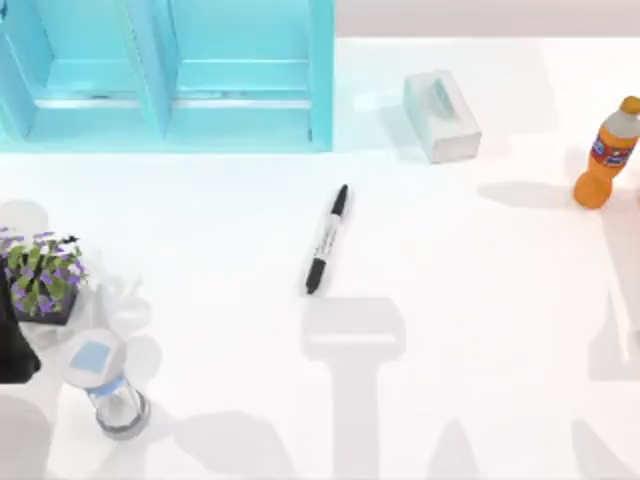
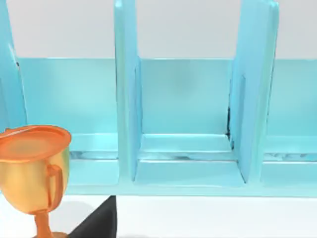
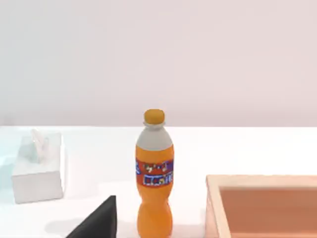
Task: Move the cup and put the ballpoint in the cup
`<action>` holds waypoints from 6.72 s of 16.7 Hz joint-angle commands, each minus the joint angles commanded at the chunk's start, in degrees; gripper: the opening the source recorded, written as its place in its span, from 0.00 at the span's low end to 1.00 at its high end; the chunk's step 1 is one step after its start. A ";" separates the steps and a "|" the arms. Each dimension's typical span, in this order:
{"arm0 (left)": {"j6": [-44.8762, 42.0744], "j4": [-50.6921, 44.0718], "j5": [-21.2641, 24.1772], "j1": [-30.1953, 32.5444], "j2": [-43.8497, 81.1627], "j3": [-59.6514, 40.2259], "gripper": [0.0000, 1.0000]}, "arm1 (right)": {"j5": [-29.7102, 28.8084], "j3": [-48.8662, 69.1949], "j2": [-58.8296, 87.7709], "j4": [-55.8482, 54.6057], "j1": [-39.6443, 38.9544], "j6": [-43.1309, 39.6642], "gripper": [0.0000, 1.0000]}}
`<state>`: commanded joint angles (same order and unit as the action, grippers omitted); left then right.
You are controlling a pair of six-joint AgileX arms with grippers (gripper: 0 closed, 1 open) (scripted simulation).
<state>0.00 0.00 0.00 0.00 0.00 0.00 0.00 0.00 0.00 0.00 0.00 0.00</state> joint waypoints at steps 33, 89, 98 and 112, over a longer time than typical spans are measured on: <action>0.00 0.00 0.00 0.00 0.00 0.00 1.00 | -0.12 93.79 108.14 76.05 28.21 -27.63 1.00; 0.00 0.00 0.00 0.00 0.00 0.00 1.00 | 0.06 94.96 99.89 85.38 3.61 -3.11 0.00; 0.00 0.00 0.00 0.00 0.00 0.00 1.00 | 0.29 90.68 103.80 77.81 -7.99 9.23 0.00; 0.00 0.00 0.00 0.00 0.00 0.00 1.00 | 0.39 82.80 108.34 64.71 -24.65 25.67 0.00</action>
<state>0.00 0.00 0.00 0.00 0.00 0.00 0.39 82.80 108.34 64.71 -24.65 25.67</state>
